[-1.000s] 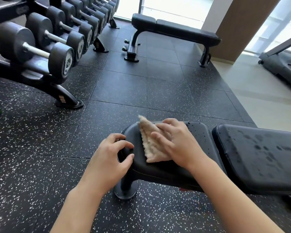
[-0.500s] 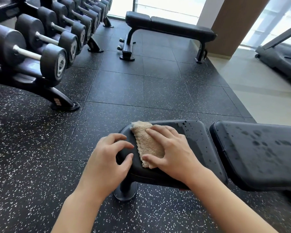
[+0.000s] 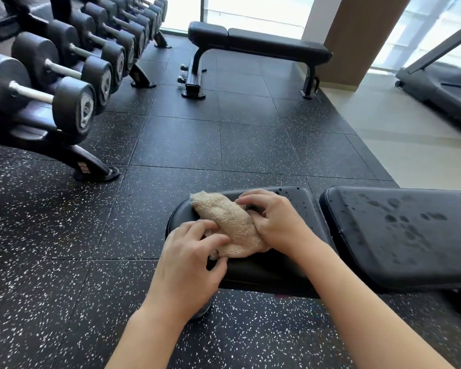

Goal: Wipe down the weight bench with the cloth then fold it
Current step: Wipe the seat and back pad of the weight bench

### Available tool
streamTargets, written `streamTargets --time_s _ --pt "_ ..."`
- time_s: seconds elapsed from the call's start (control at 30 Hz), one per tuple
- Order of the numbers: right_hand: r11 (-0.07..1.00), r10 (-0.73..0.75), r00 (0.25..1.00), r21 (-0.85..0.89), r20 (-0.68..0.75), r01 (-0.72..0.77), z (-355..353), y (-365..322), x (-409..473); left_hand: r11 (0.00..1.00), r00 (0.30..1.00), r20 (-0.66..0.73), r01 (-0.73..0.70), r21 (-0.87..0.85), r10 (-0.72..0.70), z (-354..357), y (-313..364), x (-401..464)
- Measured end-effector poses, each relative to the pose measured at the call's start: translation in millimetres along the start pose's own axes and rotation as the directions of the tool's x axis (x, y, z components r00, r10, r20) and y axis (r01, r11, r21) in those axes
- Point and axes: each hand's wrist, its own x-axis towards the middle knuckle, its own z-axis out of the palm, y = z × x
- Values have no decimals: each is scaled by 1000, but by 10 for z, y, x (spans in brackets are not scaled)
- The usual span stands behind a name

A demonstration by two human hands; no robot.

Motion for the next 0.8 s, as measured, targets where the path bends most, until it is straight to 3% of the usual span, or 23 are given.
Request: streamTargets --time_s 0.23,0.43,0.5,0.6,0.67,0.8 --pt "994 -54 999 -90 -2 54 56 -11 116 1000 999 -50 -8 30 10 -72 -11 -45" --pt "983 -24 969 -181 -244 -22 -206 42 195 1000 1000 -20 14 23 -14 -105 46 -95" --pt "983 -31 983 -184 -180 -2 -122 -10 154 1000 1000 4 8 1 -8 -111 72 -95" --pt "973 -159 986 -176 -43 149 105 -196 -23 999 1000 -7 14 -39 -14 -217 56 -96" --pt "941 -208 978 -266 32 209 283 -294 -157 998 998 -35 49 -47 -51 -323 -15 -96" --pt "914 -184 982 -363 30 183 492 -302 -245 990 989 -62 128 -51 -131 -449 -184 -93"
